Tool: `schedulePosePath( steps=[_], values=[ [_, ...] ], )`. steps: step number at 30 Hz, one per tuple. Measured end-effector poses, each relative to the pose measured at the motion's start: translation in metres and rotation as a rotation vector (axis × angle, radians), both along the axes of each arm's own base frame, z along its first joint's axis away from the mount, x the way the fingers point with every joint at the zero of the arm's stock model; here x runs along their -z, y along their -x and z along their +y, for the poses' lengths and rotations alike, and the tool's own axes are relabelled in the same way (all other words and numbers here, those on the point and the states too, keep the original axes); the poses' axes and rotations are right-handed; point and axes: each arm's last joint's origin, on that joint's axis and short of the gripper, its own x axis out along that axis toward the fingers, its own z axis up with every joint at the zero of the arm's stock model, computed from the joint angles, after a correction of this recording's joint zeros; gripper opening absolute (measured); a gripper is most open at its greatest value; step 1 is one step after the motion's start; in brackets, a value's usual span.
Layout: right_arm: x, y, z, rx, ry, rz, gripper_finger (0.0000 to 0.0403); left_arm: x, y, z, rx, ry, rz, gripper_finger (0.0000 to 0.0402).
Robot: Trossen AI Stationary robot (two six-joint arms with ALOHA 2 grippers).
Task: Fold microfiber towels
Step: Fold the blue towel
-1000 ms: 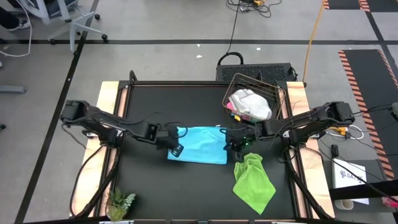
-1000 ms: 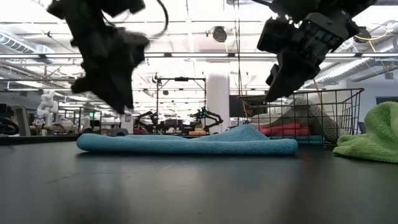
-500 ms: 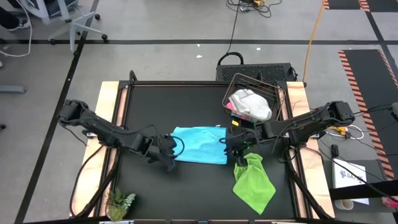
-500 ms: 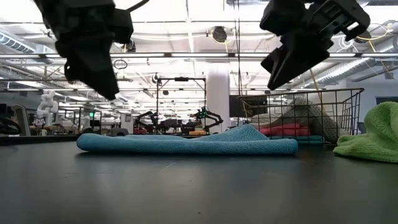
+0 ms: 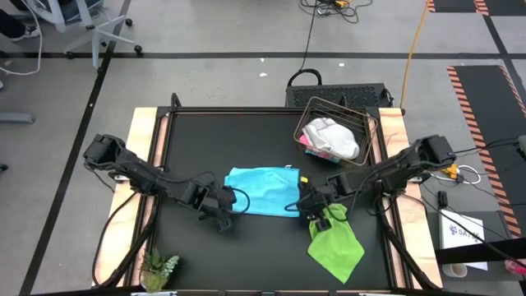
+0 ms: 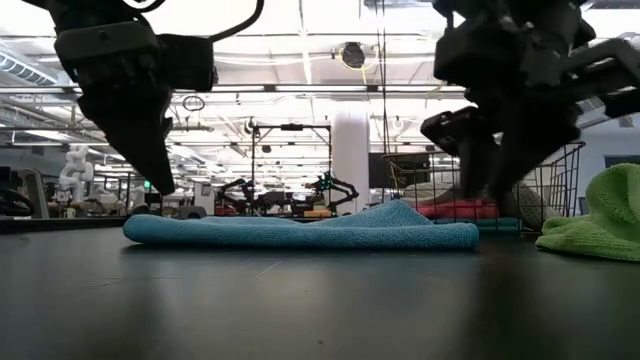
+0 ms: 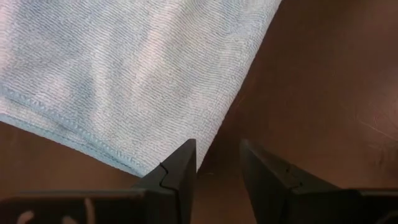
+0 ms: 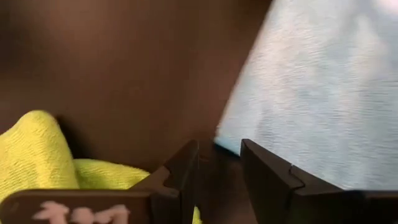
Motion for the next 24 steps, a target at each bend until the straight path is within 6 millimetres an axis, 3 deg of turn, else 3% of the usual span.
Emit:
schedulePosePath(
  steps=[13, 24],
  values=[
    [0.005, -0.009, 0.012, -0.073, 0.048, -0.095, 0.0112, 0.001, 0.001, 0.003, 0.002, -0.005, 0.025, 0.0126],
    [0.028, -0.013, 0.014, -0.066, 0.047, -0.018, 0.0112, 0.002, 0.004, -0.001, 0.026, -0.013, 0.044, 0.0127]
  ],
)
